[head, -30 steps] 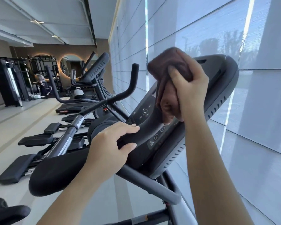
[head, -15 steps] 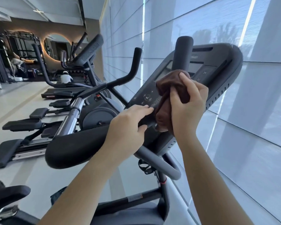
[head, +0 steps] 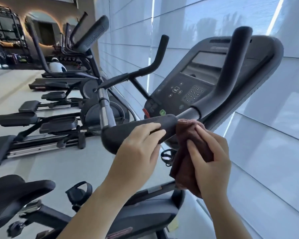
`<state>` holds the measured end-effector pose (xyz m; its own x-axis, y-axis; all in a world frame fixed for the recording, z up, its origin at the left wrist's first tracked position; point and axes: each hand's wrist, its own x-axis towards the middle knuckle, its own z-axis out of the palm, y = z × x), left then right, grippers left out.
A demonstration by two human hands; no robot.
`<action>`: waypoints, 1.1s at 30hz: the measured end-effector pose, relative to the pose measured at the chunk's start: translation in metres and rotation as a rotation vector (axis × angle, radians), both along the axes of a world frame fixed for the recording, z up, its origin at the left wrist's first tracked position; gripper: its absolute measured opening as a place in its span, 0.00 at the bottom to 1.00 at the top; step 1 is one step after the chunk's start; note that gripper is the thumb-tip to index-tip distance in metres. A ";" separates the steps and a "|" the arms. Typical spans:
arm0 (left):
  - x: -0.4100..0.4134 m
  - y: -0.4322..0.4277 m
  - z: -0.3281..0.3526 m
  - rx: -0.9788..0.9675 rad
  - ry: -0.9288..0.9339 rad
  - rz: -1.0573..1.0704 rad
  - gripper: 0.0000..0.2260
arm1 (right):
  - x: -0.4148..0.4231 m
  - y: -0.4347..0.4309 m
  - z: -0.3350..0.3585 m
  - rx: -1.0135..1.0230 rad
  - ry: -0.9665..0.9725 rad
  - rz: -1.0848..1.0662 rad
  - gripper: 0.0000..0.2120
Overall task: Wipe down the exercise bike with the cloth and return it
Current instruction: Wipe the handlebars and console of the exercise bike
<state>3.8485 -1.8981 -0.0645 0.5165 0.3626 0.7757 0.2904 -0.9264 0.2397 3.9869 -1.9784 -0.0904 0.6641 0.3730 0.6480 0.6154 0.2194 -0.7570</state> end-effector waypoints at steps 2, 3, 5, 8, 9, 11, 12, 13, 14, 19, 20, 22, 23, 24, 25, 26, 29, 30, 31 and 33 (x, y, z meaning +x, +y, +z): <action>-0.028 0.007 -0.009 0.006 0.043 0.017 0.16 | -0.032 0.001 -0.003 -0.007 -0.027 -0.010 0.19; -0.041 0.011 -0.014 0.016 0.068 0.025 0.17 | -0.048 0.002 -0.004 -0.019 -0.058 -0.017 0.19; -0.065 0.018 -0.021 0.048 0.115 0.037 0.18 | -0.079 0.005 -0.007 -0.048 -0.114 -0.029 0.20; -0.100 0.026 -0.035 0.039 0.159 0.059 0.16 | -0.121 0.008 -0.015 -0.107 -0.124 -0.021 0.19; -0.111 0.028 -0.040 0.013 0.166 0.069 0.15 | -0.133 0.009 -0.018 -0.140 -0.128 -0.016 0.19; -0.134 0.031 -0.051 -0.048 0.186 0.101 0.15 | -0.156 0.013 -0.025 -0.229 -0.153 0.014 0.20; -0.145 0.031 -0.056 -0.077 0.196 0.122 0.15 | -0.165 0.015 -0.028 -0.272 -0.163 0.037 0.20; -0.153 0.031 -0.060 -0.101 0.202 0.141 0.15 | -0.172 0.017 -0.031 -0.302 -0.171 0.055 0.20; -0.160 0.031 -0.063 -0.120 0.203 0.155 0.14 | -0.178 0.019 -0.032 -0.318 -0.180 0.066 0.20; -0.182 0.027 -0.074 -0.134 0.182 0.229 0.14 | -0.198 0.030 -0.036 -0.320 -0.265 0.189 0.20; -0.186 0.027 -0.076 -0.141 0.179 0.256 0.14 | -0.200 0.033 -0.037 -0.331 -0.263 0.223 0.20; -0.198 0.026 -0.085 -0.156 0.171 0.359 0.12 | -0.207 0.042 -0.043 -0.376 -0.264 0.283 0.19; -0.206 0.027 -0.090 -0.169 0.171 0.416 0.11 | -0.211 0.045 -0.048 -0.405 -0.277 0.300 0.19; -0.215 0.027 -0.096 -0.186 0.172 0.460 0.10 | -0.216 0.049 -0.053 -0.432 -0.294 0.307 0.19; -0.225 0.027 -0.102 -0.202 0.172 0.495 0.10 | -0.222 0.052 -0.058 -0.457 -0.309 0.313 0.19; -0.236 0.027 -0.107 -0.221 0.175 0.523 0.10 | -0.230 0.055 -0.063 -0.490 -0.320 0.326 0.19; -0.275 0.030 -0.123 -0.261 0.193 0.581 0.10 | -0.261 0.069 -0.075 -0.597 -0.371 0.399 0.19; -0.290 0.033 -0.127 -0.270 0.190 0.593 0.10 | -0.274 0.076 -0.078 -0.623 -0.395 0.419 0.19; -0.305 0.037 -0.131 -0.280 0.186 0.604 0.10 | -0.288 0.083 -0.082 -0.644 -0.415 0.436 0.19; -0.338 0.048 -0.138 -0.299 0.184 0.632 0.11 | -0.321 0.099 -0.087 -0.671 -0.440 0.470 0.19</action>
